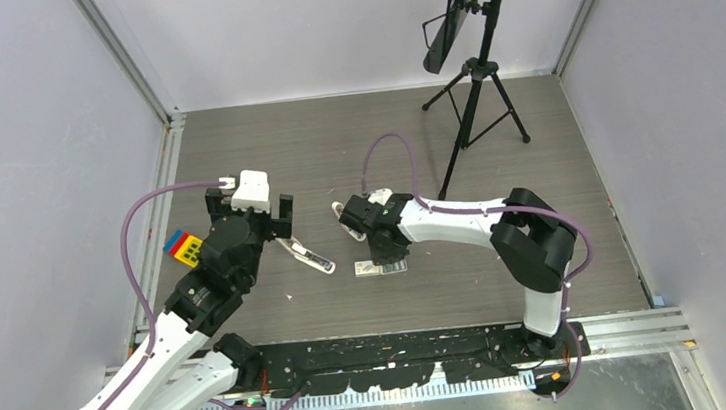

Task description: Load the staples into the stapler

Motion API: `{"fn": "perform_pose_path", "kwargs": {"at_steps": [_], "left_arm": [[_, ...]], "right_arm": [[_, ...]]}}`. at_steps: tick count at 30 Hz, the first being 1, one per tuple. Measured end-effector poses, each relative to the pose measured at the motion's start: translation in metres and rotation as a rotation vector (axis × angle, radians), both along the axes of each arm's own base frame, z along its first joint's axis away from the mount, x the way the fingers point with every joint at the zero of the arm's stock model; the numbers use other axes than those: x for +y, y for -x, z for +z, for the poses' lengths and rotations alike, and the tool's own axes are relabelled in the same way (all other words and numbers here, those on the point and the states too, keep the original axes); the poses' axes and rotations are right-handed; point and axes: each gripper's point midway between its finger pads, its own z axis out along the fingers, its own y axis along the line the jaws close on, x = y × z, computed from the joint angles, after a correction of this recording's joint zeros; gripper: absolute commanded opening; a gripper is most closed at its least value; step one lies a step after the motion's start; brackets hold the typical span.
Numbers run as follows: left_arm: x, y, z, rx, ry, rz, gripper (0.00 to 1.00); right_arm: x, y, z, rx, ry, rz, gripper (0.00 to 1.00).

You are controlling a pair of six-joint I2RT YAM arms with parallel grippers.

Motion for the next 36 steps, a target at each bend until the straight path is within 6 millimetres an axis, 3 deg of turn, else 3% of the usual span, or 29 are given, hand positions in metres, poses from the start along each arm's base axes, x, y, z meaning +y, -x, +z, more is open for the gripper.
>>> {"fn": "perform_pose_path", "kwargs": {"at_steps": [36], "left_arm": [[0.0001,0.0003,0.0010,-0.006,0.005,-0.001,0.99]], "right_arm": [[0.0026,0.0035,-0.0120,0.033,0.007,0.017,0.24]]}}
